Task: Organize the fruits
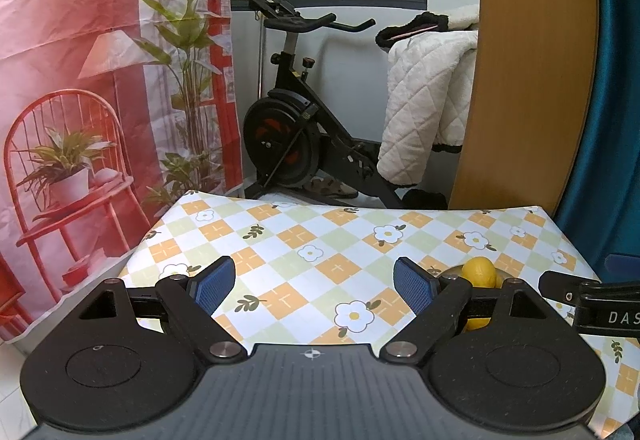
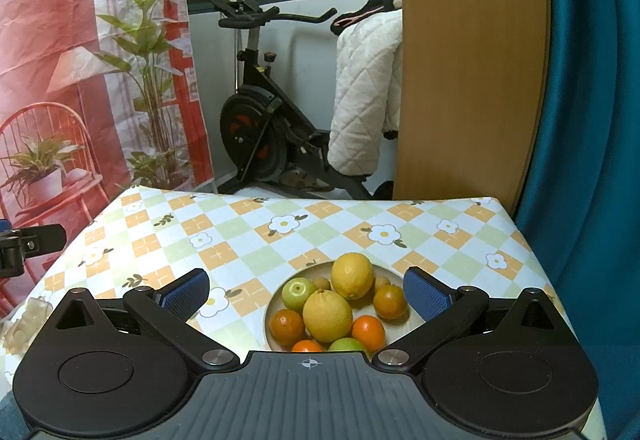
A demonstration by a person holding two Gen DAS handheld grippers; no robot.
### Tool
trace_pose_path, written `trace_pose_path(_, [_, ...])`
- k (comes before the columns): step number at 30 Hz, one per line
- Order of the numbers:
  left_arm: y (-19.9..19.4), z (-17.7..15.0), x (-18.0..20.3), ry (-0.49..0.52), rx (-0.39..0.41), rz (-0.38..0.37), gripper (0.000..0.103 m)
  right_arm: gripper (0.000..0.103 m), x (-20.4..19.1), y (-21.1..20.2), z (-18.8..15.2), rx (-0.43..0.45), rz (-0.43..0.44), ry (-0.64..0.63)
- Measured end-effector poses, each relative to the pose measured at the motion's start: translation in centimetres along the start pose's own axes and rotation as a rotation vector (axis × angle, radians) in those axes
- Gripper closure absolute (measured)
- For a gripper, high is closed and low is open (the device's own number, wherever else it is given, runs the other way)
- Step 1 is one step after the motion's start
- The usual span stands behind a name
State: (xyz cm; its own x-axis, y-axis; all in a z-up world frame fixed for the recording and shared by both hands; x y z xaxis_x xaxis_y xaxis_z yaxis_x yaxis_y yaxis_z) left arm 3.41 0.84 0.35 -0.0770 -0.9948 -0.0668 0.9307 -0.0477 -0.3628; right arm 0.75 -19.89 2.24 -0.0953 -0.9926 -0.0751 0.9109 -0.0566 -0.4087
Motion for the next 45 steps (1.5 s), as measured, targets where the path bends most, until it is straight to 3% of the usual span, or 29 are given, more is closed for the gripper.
trace_pose_path(45, [0.33, -0.10, -0.14, -0.002, -0.008, 0.000, 0.015, 0.001, 0.30, 0.21, -0.21, -0.008, 0.000, 0.002])
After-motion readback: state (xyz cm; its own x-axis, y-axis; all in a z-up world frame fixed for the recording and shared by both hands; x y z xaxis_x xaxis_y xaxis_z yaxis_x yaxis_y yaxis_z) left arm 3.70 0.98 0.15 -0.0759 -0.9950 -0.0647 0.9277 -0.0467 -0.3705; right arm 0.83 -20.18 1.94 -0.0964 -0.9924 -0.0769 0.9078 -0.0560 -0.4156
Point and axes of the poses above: each gripper's, at about its wrist camera, not at the fingertips, and y roughly the way its jaws point, x to its right, z to its top, the point moved 2 cm from there along y, roughly the way its jaws point, and after that the axes turned 7 degrees about x, right-handed, at the moved point
